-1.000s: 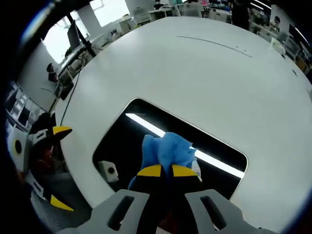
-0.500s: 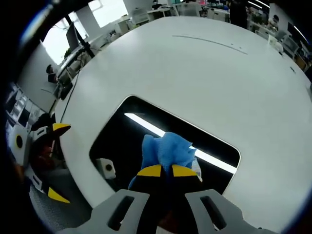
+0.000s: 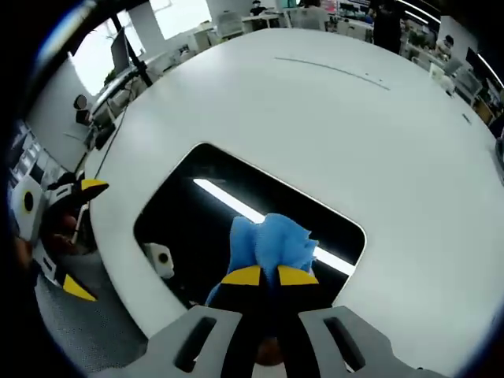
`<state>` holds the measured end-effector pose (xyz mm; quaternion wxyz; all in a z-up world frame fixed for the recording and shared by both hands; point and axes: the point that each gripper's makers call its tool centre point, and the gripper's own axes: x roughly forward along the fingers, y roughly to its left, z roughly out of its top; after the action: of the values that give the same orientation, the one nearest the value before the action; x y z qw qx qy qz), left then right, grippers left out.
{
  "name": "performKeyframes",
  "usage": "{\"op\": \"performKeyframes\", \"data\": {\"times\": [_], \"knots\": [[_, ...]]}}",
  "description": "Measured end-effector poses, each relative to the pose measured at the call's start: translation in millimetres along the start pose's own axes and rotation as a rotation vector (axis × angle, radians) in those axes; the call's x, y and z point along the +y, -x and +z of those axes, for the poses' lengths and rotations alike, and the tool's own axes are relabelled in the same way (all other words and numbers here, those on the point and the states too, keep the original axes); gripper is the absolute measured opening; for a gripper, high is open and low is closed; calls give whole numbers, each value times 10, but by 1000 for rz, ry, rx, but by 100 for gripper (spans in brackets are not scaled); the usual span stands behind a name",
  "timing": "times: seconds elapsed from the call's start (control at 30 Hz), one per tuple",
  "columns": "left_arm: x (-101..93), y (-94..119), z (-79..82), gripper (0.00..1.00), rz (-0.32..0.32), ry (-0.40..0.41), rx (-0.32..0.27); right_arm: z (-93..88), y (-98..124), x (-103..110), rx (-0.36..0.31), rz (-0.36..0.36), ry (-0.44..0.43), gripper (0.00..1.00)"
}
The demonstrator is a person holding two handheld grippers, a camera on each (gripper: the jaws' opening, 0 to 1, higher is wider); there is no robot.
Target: Wipe the mirror surface with the cleaning cloth until all visible marks leave the cleaned area.
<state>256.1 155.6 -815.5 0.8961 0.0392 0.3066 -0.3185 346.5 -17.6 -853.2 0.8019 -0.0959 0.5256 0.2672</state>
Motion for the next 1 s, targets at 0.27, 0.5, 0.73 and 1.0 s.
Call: {"op": "performKeyframes", "data": {"times": [0.27, 0.5, 0.73, 1.0], "knots": [[1, 3, 3, 98, 1, 3, -2, -105, 66, -126, 1, -12, -28, 0], [9, 3, 1, 98, 4, 5, -2, -163, 100, -195, 15, -20, -37, 0], [14, 4, 4, 98, 6, 5, -3, -219, 143, -287, 21, -33, -54, 0], [1, 0, 4, 98, 0, 1, -1, -254, 171, -335, 33, -54, -66, 0]]}}
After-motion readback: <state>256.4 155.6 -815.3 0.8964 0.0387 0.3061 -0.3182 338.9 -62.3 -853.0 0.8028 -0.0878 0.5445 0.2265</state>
